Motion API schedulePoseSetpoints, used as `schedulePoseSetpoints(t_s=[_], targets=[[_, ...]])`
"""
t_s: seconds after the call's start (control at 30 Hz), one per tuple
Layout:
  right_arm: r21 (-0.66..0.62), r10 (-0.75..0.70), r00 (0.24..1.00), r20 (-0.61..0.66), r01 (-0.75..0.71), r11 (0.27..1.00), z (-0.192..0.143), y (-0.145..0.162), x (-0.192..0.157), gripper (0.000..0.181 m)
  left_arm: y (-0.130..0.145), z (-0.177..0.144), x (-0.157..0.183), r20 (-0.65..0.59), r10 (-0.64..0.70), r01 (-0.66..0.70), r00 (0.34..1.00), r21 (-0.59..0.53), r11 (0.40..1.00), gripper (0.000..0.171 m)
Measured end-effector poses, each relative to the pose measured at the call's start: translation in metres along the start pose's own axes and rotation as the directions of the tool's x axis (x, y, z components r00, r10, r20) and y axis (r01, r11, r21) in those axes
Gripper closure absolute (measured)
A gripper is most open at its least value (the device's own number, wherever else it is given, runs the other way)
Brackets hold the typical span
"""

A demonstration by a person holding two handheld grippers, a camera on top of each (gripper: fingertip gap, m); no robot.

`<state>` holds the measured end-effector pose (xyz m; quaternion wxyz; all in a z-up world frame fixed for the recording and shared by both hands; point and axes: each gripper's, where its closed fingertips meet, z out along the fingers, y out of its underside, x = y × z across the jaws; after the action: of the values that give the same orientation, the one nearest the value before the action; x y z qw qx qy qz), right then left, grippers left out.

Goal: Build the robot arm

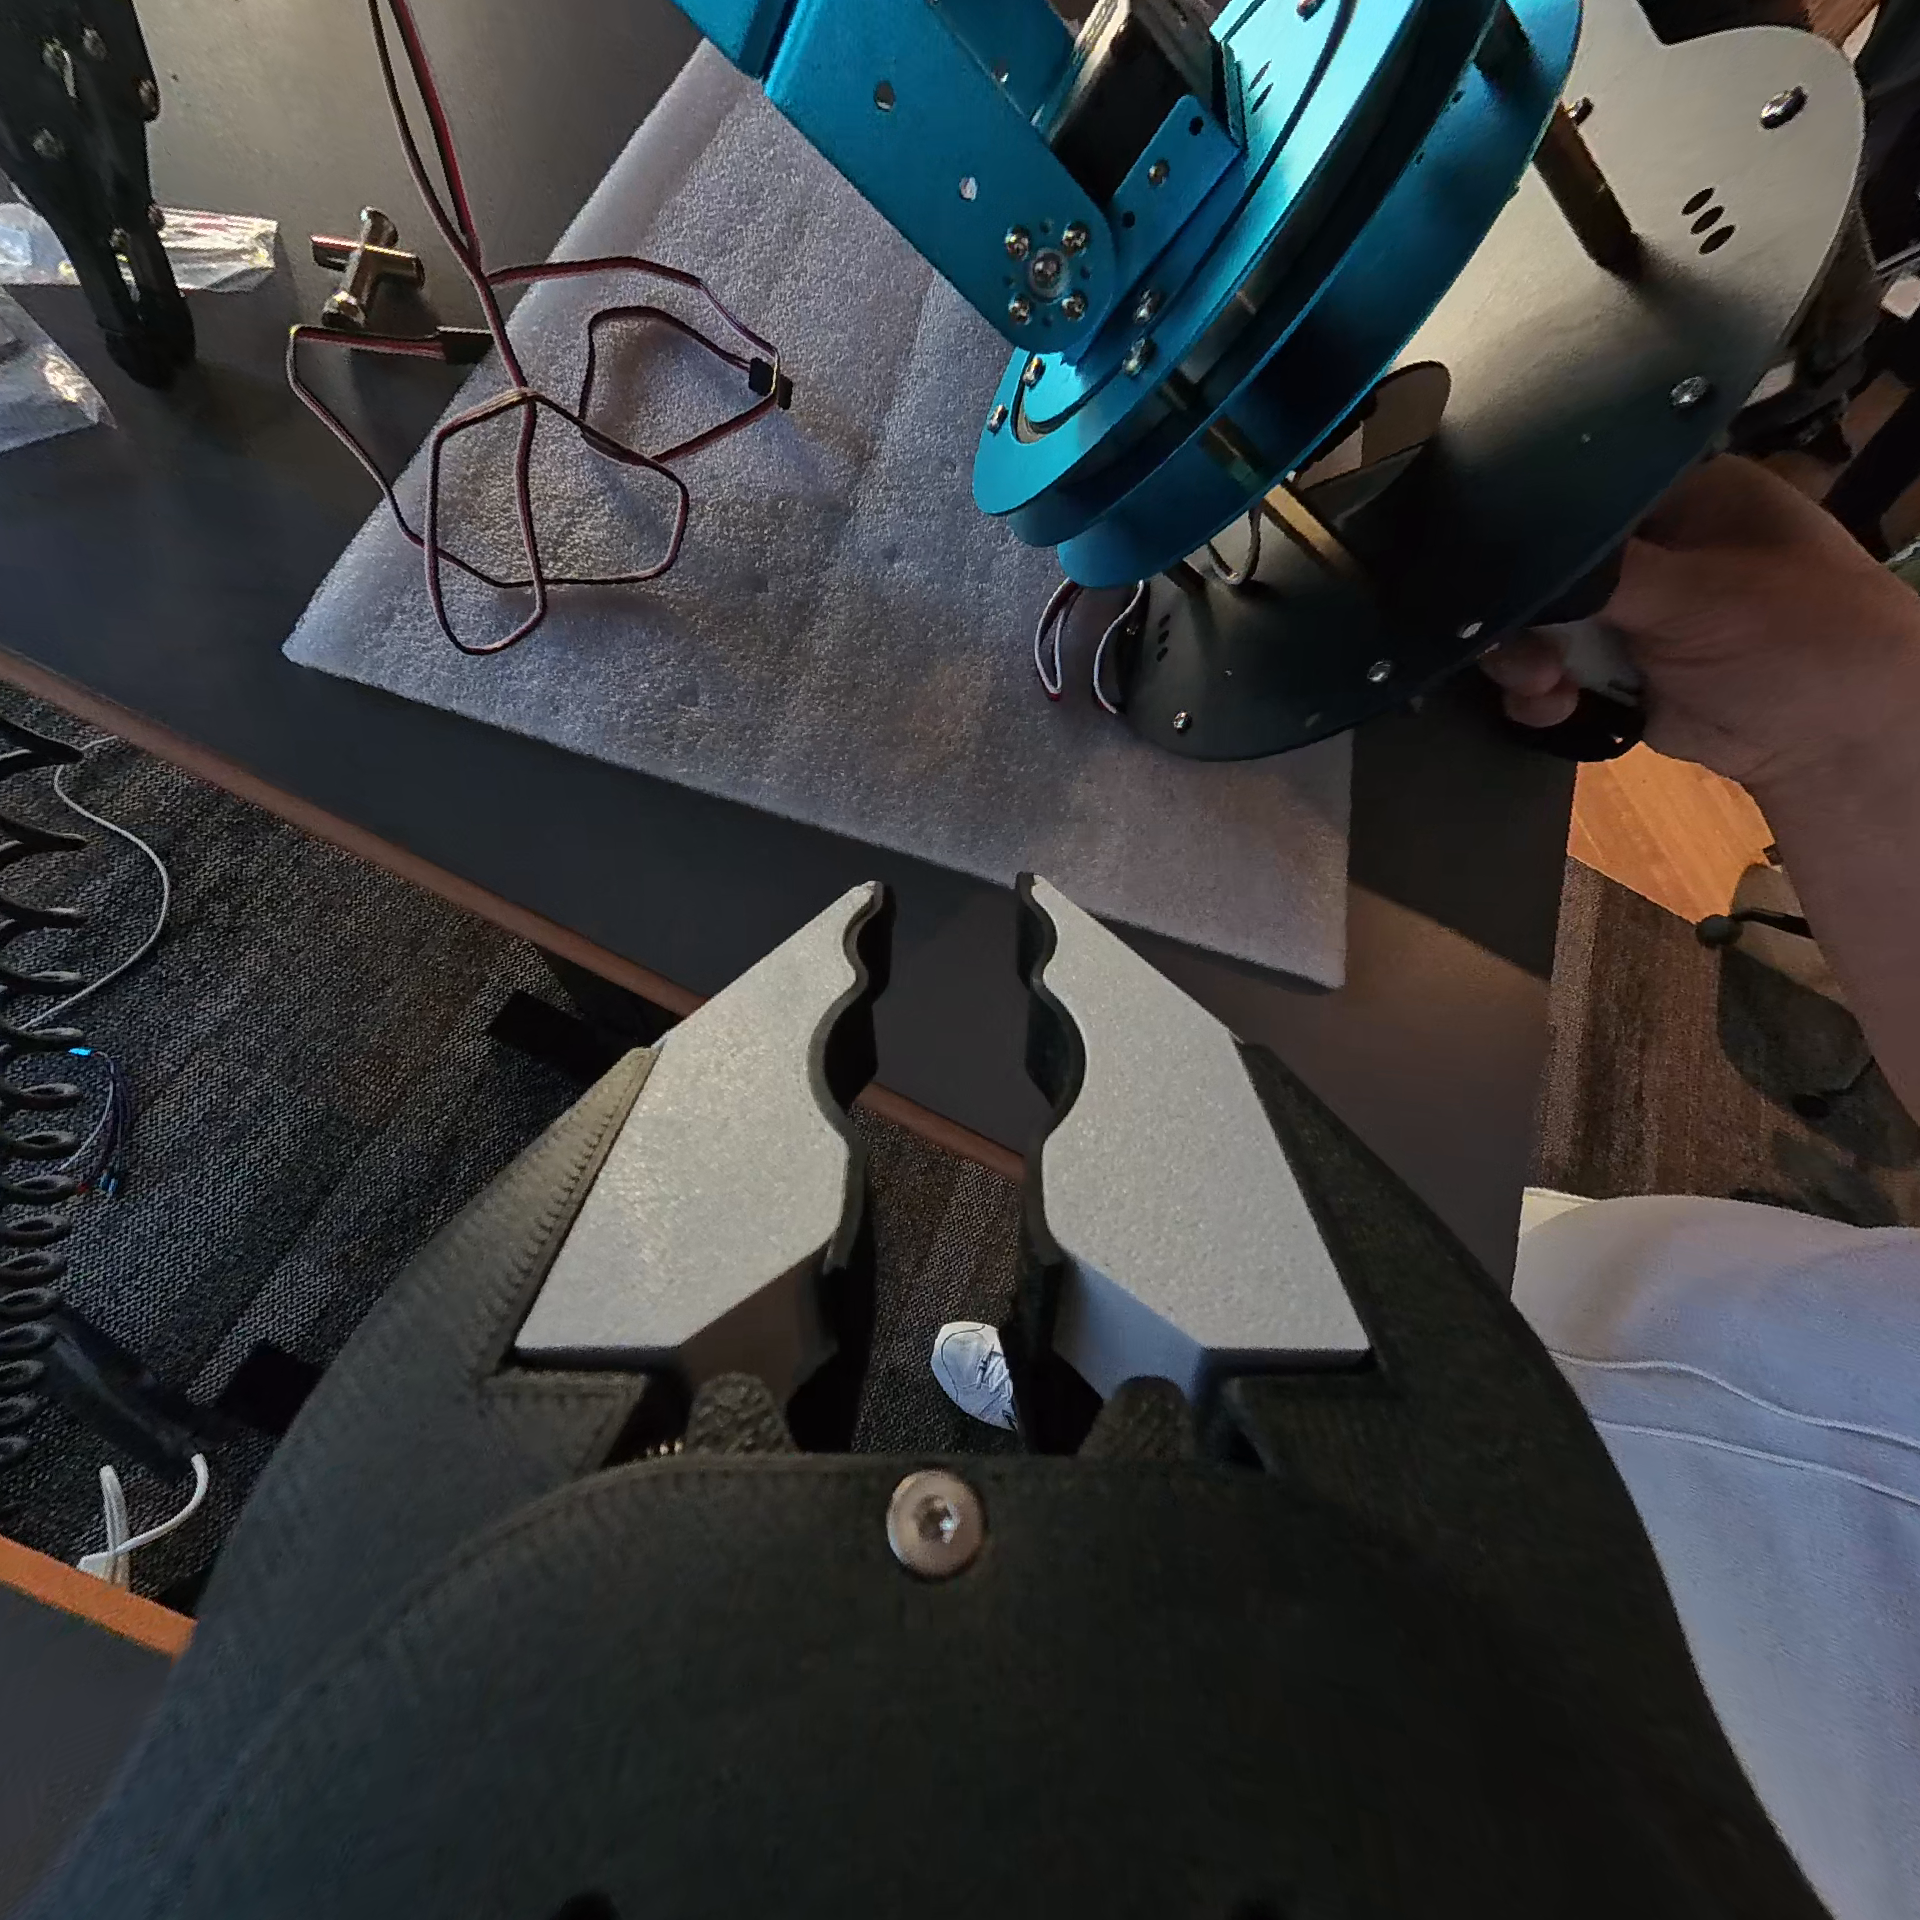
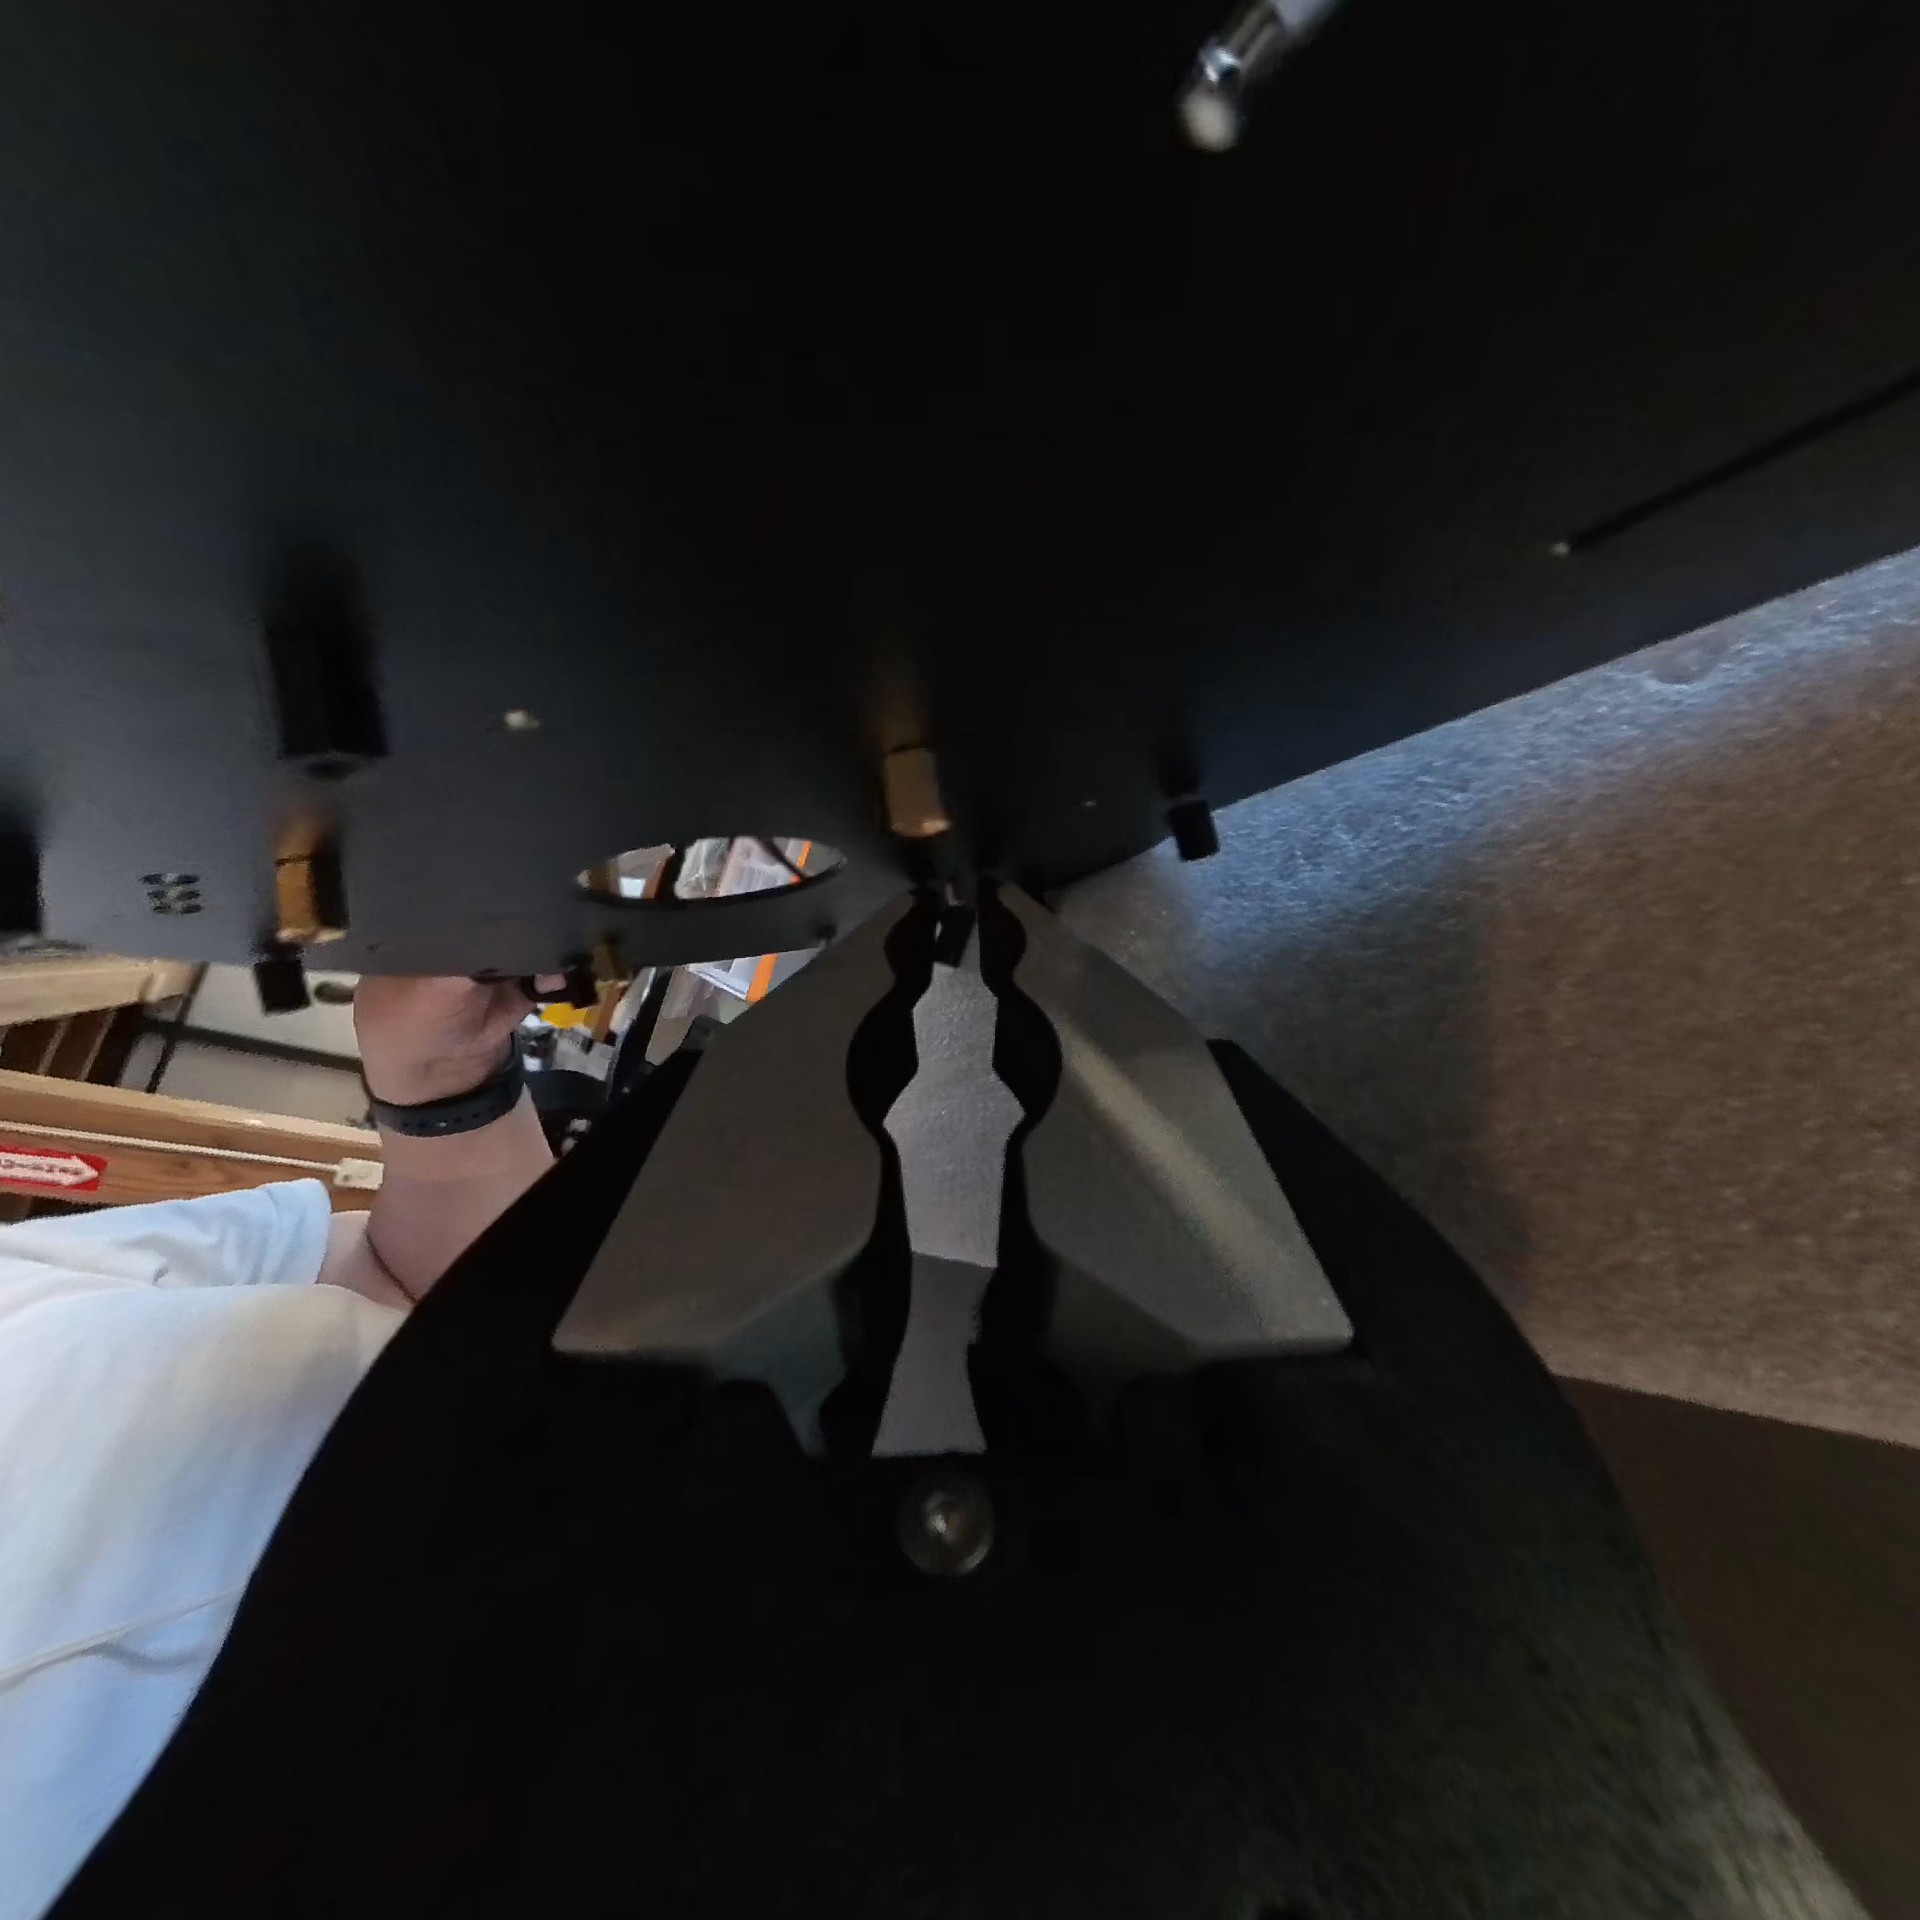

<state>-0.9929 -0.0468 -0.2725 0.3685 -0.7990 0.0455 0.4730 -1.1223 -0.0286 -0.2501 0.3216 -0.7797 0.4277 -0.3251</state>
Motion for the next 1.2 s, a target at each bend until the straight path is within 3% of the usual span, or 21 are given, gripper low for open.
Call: schedulePoseSetpoints(t_s=[0.1, 0.17, 0.2, 0.27, 0.33, 0.4, 0.53, 0.77, 1.03, 1.2], targets=[[-0.029, -0.152, 0.987, -0.057, 0.150, 0.988, -0.010, 0.003, -0.001, 0.173, 0.001, -0.001, 0.000, 0.003, 0.003, -0.003, 1.000, -0.001, 1.000, 0.150], [-0.089, -0.381, 0.916, -0.124, 0.372, 0.924, -0.023, 0.003, -0.001, 0.172, 0.001, -0.002, -0.001, 0.002, 0.003, -0.003, 1.000, 0.001, 1.000, 0.150], [-0.150, -0.523, 0.837, -0.162, 0.503, 0.851, -0.030, 0.004, 0.001, 0.169, 0.002, -0.003, -0.001, 0.003, 0.004, -0.004, 1.000, 0.001, 1.000, 0.150], [-0.254, -0.767, 0.605, -0.211, 0.724, 0.641, -0.040, 0.001, 0.007, 0.156, 0.003, -0.004, -0.002, 0.003, 0.006, -0.006, 1.000, 0.000, 1.000, 0.150], [-0.243, -0.884, 0.448, -0.130, 0.850, 0.467, -0.039, 0.005, -0.003, 0.150, 0.003, -0.004, -0.002, 0.007, 0.012, -0.012, 1.000, -0.002, 1.000, 0.150], [-0.247, -0.920, 0.392, -0.026, 0.889, 0.386, -0.035, 0.017, -0.009, 0.151, 0.002, -0.006, -0.002, 0.013, 0.017, -0.017, 1.000, -0.003, 1.000, 0.149], [-0.235, -0.963, 0.260, 0.077, 0.943, 0.236, -0.028, 0.016, -0.007, 0.171, 0.003, -0.009, 0.000, 0.030, 0.027, -0.027, 0.999, -0.014, 1.000, 0.150], [-0.275, -0.966, 0.154, 0.206, 0.957, 0.094, -0.015, 0.024, 0.011, 0.170, 0.013, -0.015, 0.007, 0.103, 0.004, 0.000, 0.995, -0.038, 0.999, 0.150], [-0.232, -0.966, 0.169, 0.197, 0.965, 0.121, -0.015, 0.012, 0.017, 0.169, 0.016, -0.016, 0.024, 0.175, -0.039, 0.044, 0.984, -0.026, 0.999, 0.150], [-0.247, -0.945, 0.187, 0.270, 0.961, 0.120, -0.013, 0.018, 0.017, 0.171, 0.017, -0.013, 0.039, 0.209, -0.070, 0.074, 0.975, -0.008, 0.997, 0.150]])
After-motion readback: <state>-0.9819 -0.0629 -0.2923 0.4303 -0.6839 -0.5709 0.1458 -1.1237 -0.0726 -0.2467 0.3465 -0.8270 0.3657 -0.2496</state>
